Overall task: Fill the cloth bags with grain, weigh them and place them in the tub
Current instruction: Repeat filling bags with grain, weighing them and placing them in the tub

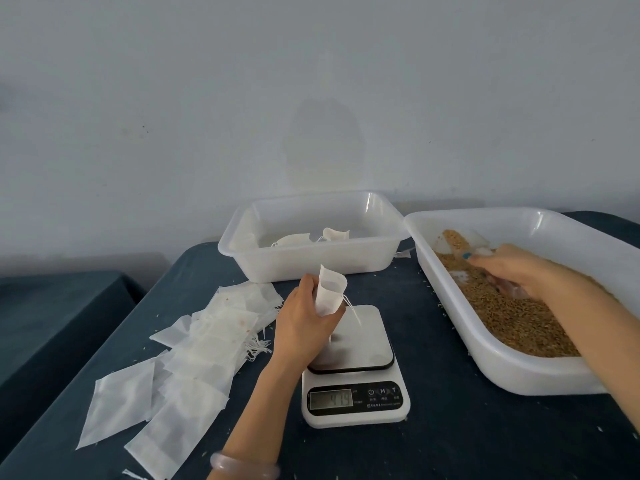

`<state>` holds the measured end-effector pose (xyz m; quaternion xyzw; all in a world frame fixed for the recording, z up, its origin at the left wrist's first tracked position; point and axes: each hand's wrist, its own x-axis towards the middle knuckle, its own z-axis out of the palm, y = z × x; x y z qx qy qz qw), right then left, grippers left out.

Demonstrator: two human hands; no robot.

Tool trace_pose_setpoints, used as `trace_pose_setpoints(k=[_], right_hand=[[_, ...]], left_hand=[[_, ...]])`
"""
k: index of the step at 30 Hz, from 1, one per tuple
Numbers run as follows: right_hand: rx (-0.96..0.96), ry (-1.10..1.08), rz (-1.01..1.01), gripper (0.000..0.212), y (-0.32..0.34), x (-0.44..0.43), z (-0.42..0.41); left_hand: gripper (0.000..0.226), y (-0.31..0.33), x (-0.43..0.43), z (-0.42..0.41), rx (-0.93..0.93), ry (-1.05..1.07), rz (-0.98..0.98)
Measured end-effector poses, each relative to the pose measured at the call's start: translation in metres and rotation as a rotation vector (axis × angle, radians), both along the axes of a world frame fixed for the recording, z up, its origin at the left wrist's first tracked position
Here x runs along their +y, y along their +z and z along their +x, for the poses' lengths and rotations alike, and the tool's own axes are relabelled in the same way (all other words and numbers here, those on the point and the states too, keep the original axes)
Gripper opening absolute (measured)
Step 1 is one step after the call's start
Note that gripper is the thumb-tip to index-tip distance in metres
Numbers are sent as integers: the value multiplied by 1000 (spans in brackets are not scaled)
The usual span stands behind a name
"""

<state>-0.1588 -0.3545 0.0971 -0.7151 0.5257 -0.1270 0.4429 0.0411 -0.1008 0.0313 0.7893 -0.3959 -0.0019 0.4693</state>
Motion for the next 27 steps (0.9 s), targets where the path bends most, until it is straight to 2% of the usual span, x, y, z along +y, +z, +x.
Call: trace_pose_setpoints(k=[4,7,11,13,16,20,23,27], right_hand=[[-95,-15,-165,39,-2,-4,1],[-152,61,-339,24,2,-1,-1],[-88,249,-595,15,7,6,-3],[-137,367,-630,13,11,16,0],[-216,531,-578,22,16,34,6],[-168,670,-704,28,17,52,19],[-105,707,-861,26,16,53,26],[-58,702,-965,31,14,50,27]], left_hand=[[22,-1,-1,4,137,-27,-71],[21,-2,-1,8,203,-38,-102],[25,-2,-1,15,217,-34,-86],[30,-2,1,18,241,-47,-90],[35,-1,4,20,276,-59,-84],[36,0,6,23,280,-60,-36],[36,0,6,23,272,-66,3],[34,-1,5,24,271,-78,-12]])
